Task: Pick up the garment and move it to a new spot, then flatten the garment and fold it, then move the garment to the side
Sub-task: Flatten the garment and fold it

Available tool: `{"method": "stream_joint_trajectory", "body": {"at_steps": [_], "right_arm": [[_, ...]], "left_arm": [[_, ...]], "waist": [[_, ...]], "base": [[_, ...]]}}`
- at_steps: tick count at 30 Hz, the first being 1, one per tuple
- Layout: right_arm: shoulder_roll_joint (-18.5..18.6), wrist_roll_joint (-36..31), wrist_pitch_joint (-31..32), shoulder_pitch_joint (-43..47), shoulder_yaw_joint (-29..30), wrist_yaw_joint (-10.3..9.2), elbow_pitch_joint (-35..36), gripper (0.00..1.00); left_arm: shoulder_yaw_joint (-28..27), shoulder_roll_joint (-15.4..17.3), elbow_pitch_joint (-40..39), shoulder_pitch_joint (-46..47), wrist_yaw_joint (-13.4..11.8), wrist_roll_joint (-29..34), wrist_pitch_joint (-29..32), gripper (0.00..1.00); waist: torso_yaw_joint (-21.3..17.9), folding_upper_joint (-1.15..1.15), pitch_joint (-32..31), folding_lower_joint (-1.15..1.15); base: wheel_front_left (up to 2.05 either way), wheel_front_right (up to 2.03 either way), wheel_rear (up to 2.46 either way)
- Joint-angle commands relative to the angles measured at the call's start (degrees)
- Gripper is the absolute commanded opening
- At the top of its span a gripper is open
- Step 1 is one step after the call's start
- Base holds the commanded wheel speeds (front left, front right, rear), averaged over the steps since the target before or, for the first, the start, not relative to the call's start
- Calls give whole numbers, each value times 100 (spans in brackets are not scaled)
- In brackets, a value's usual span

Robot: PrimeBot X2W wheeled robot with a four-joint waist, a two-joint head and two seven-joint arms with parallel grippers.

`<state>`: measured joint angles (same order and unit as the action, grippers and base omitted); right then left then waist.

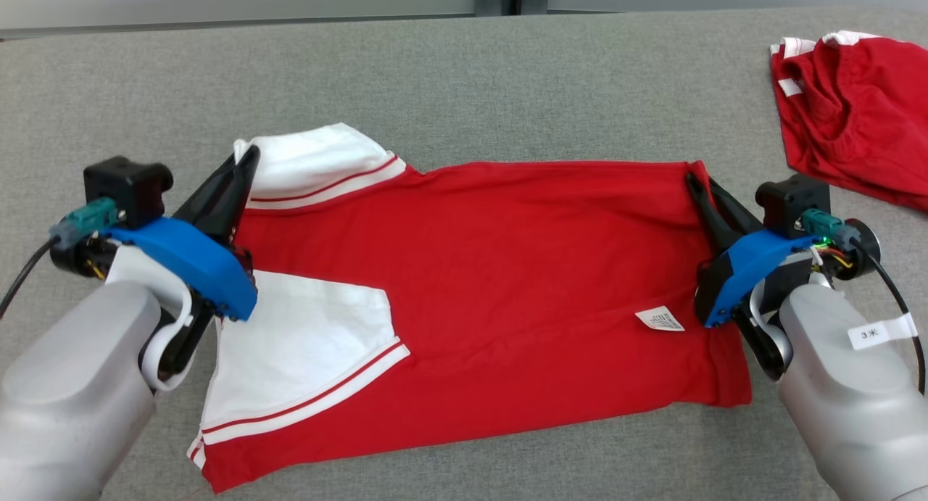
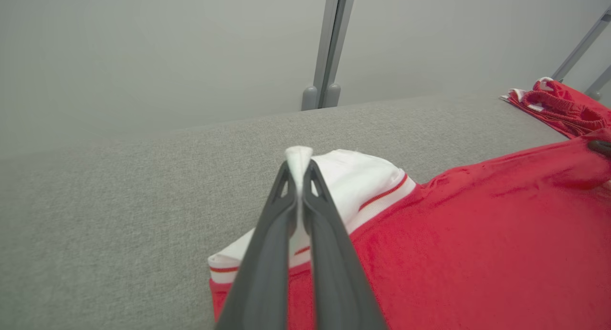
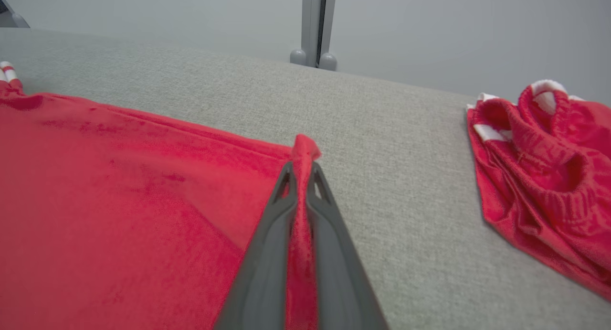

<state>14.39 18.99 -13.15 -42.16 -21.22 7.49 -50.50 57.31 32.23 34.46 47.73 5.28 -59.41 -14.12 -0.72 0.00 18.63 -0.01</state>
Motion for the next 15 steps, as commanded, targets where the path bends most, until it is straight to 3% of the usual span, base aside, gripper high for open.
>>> {"method": "stream_joint_trajectory", "body": {"at_steps": [1,15], "right_arm": [[2,-72,-63,87,39,1,-6,0],[-6,-514,-209,749,593,1,470,0]], "left_arm": [[-82,79,-171,-166,-85,3,-47,0],[-653,649,-2255,-1824,-1154,114,-110,0]], "waist": [[11,0,-19,1],[180,0,-187,1]], "base": [[0,0,0],[0,0,0]]}}
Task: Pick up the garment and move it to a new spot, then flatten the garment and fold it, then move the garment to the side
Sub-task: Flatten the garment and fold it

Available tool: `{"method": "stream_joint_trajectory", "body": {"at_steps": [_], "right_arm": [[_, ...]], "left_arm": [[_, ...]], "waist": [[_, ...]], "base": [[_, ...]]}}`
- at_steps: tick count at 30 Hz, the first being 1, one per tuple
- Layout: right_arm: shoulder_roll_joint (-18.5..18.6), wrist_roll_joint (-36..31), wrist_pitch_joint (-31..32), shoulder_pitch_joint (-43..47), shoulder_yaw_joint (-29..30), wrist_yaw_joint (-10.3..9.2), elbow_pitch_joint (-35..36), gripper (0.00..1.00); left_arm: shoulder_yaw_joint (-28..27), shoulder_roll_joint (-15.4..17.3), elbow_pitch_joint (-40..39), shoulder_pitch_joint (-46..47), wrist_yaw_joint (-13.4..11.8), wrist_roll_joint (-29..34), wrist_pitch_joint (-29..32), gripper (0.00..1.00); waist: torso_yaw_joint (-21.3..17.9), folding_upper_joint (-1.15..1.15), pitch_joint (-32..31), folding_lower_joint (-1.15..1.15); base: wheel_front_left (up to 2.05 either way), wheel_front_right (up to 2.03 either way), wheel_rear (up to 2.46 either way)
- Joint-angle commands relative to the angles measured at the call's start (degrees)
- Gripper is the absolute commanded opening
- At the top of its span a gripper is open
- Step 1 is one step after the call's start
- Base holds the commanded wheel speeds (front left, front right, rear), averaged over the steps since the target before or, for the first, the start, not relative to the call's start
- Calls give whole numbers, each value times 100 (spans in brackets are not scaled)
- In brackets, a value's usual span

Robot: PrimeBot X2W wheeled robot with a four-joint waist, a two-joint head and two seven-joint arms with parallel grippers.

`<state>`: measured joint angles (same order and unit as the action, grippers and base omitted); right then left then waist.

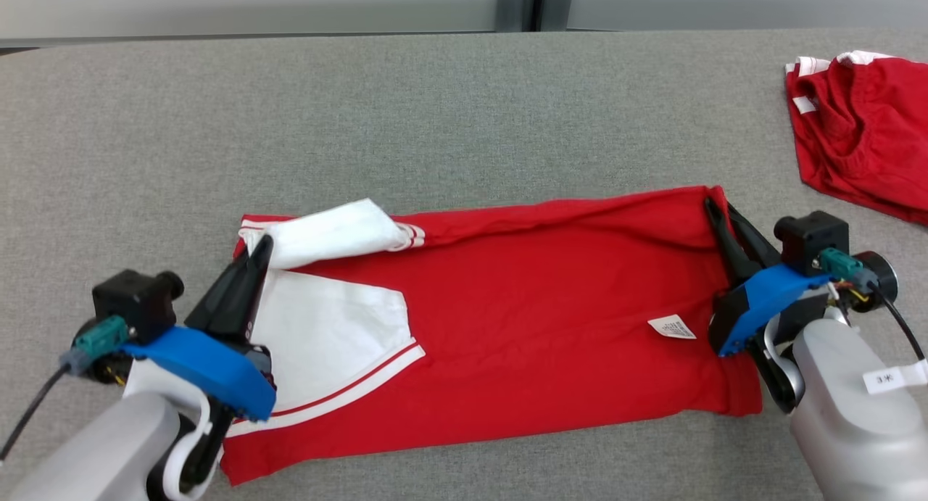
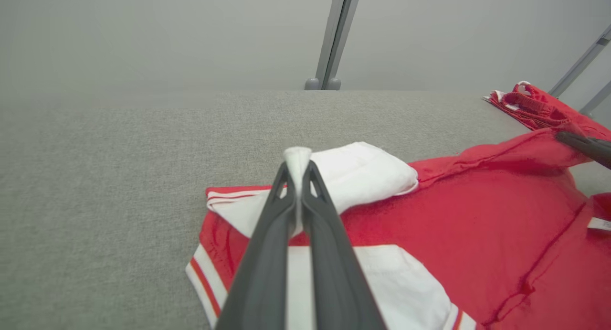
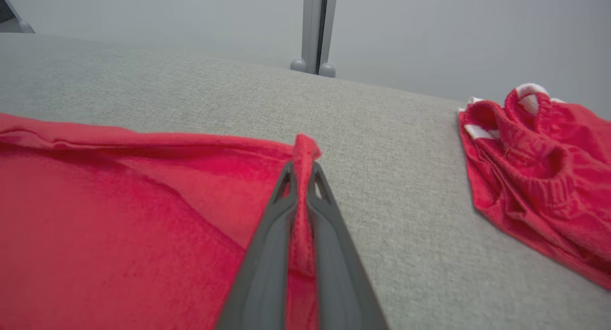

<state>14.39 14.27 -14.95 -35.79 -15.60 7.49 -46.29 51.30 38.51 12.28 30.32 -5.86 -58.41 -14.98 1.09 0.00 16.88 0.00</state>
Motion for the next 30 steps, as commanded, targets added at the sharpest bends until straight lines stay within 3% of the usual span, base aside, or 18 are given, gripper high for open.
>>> {"method": "stream_joint_trajectory", "body": {"at_steps": [1,9,17,18,19,20,24,30], "right_arm": [[-13,-58,-27,198,101,1,150,0],[-113,-292,-24,1035,563,1,935,0],[-241,-404,-25,1650,821,1,1330,0],[-256,-408,-25,1696,862,1,1377,39],[-270,-414,-26,1759,919,1,1442,100],[-282,-418,-25,1823,945,1,1497,100],[-284,-329,-26,1989,1071,1,1908,100],[-222,-280,-24,1854,1203,1,2289,100]], "left_arm": [[-108,16,-144,-217,-98,14,-25,0],[-459,-215,-589,-1100,-420,191,-26,0],[-797,-448,-628,-1674,-452,348,-28,0],[-841,-489,-622,-1715,-438,367,-28,0],[-907,-539,-624,-1745,-428,391,-28,33],[-1000,-588,-646,-1787,-419,427,-28,100],[-1537,-835,-765,-1971,-420,805,-28,100],[-2880,-1434,-1034,-2323,-438,1861,-27,100]], "waist": [[1,0,-26,0],[57,0,-168,0],[90,0,-291,0],[94,0,-306,0],[104,0,-331,0],[109,0,-351,0],[101,0,-418,0],[93,0,-469,0]], "base": [[0,0,0],[0,0,0],[0,0,0],[0,0,0],[0,0,0],[0,0,0],[0,0,0],[0,0,0]]}}
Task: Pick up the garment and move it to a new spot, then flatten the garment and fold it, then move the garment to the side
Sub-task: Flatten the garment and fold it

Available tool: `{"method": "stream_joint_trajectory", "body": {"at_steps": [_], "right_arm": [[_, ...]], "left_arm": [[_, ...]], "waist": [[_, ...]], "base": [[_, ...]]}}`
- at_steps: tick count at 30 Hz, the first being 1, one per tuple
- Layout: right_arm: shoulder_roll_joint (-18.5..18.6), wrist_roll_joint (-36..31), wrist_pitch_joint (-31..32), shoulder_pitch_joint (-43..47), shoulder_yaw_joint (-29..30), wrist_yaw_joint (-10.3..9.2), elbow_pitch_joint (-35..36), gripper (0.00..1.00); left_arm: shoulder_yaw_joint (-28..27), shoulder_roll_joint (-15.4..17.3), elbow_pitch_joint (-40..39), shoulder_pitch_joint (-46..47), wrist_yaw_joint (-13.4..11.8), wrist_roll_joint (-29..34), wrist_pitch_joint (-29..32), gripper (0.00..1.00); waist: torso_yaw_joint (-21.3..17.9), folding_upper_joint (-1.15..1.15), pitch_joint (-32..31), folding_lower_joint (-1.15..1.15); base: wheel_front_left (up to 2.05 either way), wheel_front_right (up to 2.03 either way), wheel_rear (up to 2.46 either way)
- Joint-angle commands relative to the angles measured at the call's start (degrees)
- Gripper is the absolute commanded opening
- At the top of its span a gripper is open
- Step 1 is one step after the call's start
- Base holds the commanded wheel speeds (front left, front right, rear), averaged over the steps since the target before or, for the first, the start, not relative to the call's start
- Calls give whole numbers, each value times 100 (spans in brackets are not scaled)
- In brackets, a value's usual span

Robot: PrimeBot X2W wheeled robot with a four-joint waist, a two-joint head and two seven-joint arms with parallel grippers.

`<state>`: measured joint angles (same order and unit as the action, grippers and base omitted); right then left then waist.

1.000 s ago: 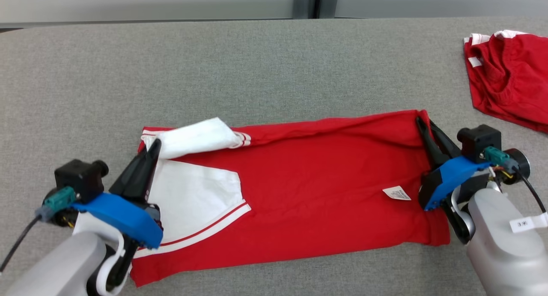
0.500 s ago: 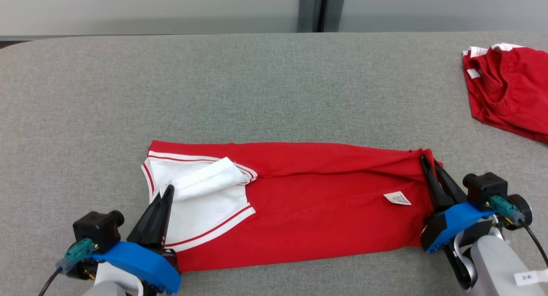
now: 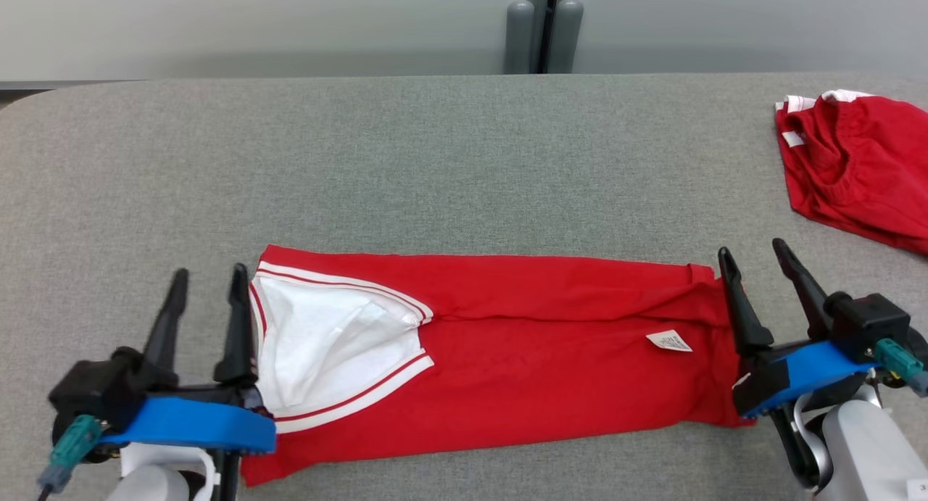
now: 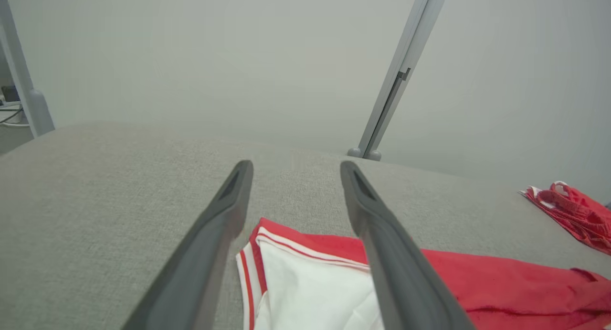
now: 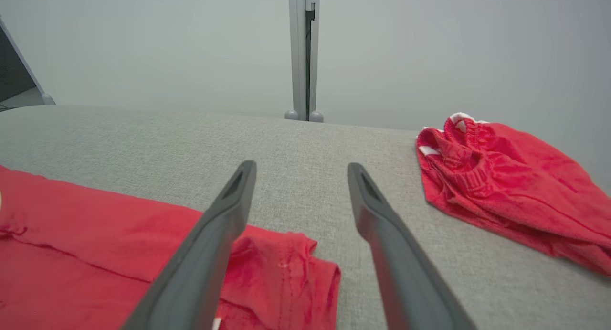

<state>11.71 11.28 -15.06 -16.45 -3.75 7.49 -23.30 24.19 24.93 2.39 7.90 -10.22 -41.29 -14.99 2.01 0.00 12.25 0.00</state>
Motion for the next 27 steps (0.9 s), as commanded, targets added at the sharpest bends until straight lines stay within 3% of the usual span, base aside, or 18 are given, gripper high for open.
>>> {"method": "stream_joint_trajectory", "body": {"at_steps": [1,5,11,15,27], "right_arm": [[58,33,19,-147,44,1,-46,100],[43,13,261,-370,162,1,-343,100],[-90,196,575,-596,197,1,-993,100],[-187,397,677,-677,143,1,-1445,100],[-336,500,658,-531,36,0,-2420,100]], "left_arm": [[-422,-197,-91,-128,9,354,-26,100],[-1234,-646,-122,-327,97,1127,-26,100],[-2046,-1172,76,-522,430,1972,-26,100],[-2369,-1439,276,-622,628,2351,-26,100],[-2762,-1802,719,-572,972,3151,-27,100]], "waist": [[6,0,-9,0],[50,0,-8,0],[122,0,39,0],[144,0,52,0],[153,0,45,0]], "base": [[0,0,0],[0,0,0],[0,0,0],[0,0,0],[0,0,0]]}}
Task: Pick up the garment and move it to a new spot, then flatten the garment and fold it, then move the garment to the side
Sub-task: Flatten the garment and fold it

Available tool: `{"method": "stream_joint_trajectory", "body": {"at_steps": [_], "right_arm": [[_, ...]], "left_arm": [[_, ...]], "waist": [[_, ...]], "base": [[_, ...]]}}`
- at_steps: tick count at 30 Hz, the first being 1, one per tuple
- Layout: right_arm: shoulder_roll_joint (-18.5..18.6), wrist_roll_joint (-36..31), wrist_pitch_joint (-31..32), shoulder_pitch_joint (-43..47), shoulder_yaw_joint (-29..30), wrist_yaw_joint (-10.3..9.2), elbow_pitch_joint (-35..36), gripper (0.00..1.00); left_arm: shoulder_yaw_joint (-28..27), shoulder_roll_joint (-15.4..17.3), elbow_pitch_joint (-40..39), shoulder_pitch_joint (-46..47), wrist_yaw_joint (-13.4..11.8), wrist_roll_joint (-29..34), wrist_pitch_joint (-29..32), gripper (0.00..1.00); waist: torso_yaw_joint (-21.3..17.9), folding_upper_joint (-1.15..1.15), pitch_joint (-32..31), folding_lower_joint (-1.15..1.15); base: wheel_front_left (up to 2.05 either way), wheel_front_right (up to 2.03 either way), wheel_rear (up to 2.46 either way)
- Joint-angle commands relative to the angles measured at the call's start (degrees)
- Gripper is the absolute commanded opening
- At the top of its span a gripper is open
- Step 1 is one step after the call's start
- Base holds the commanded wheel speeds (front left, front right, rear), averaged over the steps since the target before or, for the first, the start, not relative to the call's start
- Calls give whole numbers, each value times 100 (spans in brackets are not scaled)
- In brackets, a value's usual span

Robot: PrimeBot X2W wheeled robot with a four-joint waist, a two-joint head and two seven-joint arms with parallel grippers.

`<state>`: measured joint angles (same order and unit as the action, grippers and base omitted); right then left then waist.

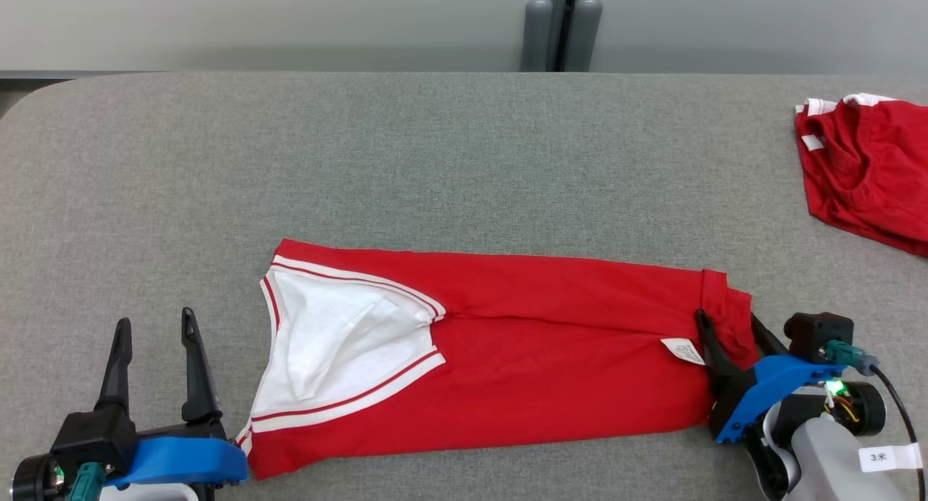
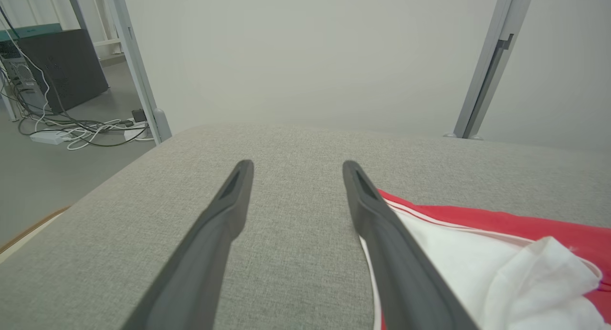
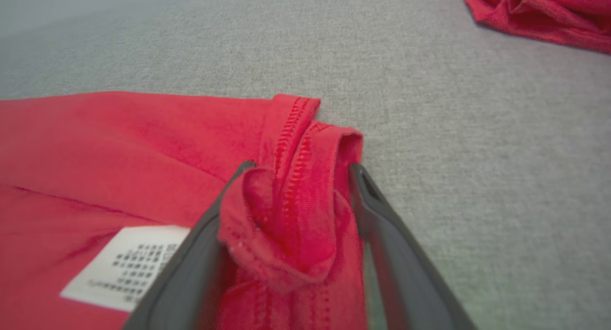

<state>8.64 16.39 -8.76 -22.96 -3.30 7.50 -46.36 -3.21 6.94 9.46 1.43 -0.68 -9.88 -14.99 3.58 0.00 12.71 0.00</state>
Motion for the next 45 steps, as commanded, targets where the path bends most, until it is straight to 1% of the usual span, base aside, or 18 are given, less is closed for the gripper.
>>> {"method": "stream_joint_trajectory", "body": {"at_steps": [1,4,5,6,7,8,10,12,16,19,25,28,30,33,36,45], "right_arm": [[-67,-11,54,144,-50,-1,-186,100],[-188,32,117,186,-214,2,-362,100],[-233,46,144,192,-285,6,-408,96],[-274,85,189,202,-351,8,-450,28],[-308,126,193,201,-396,9,-476,5],[-318,150,199,189,-426,9,-508,0],[-277,186,203,144,-448,5,-576,0],[-184,216,48,62,-413,-3,-564,0],[129,225,-233,-153,-241,-12,-524,0],[354,204,-317,-244,-123,-7,-521,0],[972,133,-287,-290,210,-5,-590,0],[1123,104,-230,-325,370,-2,-581,0],[1112,89,-203,-331,426,-2,-517,0],[980,85,-164,-333,368,-1,-332,0],[721,221,-124,-297,279,0,-35,0],[19,527,180,75,-375,0,1360,0]], "left_arm": [[-55,-24,38,80,38,58,-27,100],[-144,-63,121,126,136,145,-27,100],[-176,-80,157,145,173,162,-27,100],[-221,-94,182,151,200,189,-27,100],[-259,-105,201,143,219,222,-27,100],[-283,-116,218,129,229,246,-27,100],[-320,-132,239,121,262,299,-27,100],[-360,-160,263,117,291,344,-27,100],[-444,-201,292,93,338,428,-27,100],[-473,-233,309,87,360,478,-27,100],[-543,-257,352,91,424,555,-27,100],[-585,-262,366,101,411,605,-27,100],[-617,-267,356,84,391,624,-27,100],[-649,-278,345,59,394,653,-27,100],[-653,-289,342,49,393,650,-27,100],[-673,-322,376,45,424,667,-27,100]], "waist": [[-12,0,-5,0],[-40,0,-13,0],[-49,0,-18,0],[-59,0,-28,0],[-73,0,-37,0],[-83,0,-49,0],[-102,0,-65,0],[-124,0,-81,0],[-182,0,-119,0],[-213,0,-151,0],[-247,0,-194,0],[-261,0,-203,0],[-281,0,-213,0],[-305,0,-220,0],[-318,0,-226,0],[-338,0,-275,0]], "base": [[0,0,0],[0,0,0],[0,0,0],[0,0,0],[0,0,0],[0,0,0],[0,0,0],[0,0,0],[0,0,0],[0,0,0],[0,0,0],[0,0,0],[0,0,0],[0,0,0],[0,0,0],[0,0,0]]}}
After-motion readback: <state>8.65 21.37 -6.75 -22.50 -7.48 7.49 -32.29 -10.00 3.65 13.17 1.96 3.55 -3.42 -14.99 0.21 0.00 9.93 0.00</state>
